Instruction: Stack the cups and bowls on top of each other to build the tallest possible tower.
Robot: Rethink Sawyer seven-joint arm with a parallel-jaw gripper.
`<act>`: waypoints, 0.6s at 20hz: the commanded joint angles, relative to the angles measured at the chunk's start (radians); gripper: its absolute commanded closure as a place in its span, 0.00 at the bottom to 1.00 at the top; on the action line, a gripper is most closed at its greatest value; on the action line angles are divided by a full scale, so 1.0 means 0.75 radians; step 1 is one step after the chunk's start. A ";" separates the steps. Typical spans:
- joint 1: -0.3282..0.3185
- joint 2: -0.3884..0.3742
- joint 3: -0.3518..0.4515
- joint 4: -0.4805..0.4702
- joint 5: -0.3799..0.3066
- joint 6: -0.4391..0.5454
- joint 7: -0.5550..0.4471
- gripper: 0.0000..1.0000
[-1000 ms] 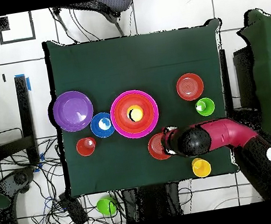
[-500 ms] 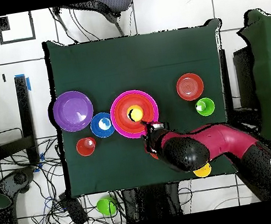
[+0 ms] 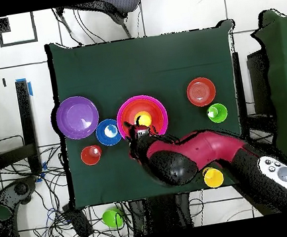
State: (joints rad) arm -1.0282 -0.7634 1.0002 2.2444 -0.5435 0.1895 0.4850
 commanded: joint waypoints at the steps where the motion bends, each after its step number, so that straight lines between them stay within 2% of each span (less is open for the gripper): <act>1: 0.170 0.065 -0.102 0.021 -0.020 -0.180 0.373 0.00; 3: 0.251 0.058 -0.175 -0.005 -0.014 -0.225 0.404 0.00; 6: 0.437 0.080 -0.359 -0.086 0.003 -0.301 0.455 0.00; 8: 0.530 0.096 -0.448 -0.128 0.028 -0.346 0.475 0.00; 12: 0.629 0.102 -0.544 -0.167 0.050 -0.425 0.493 0.00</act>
State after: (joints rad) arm -0.6659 -0.7491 0.7815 2.2042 -0.5342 -0.0576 0.5795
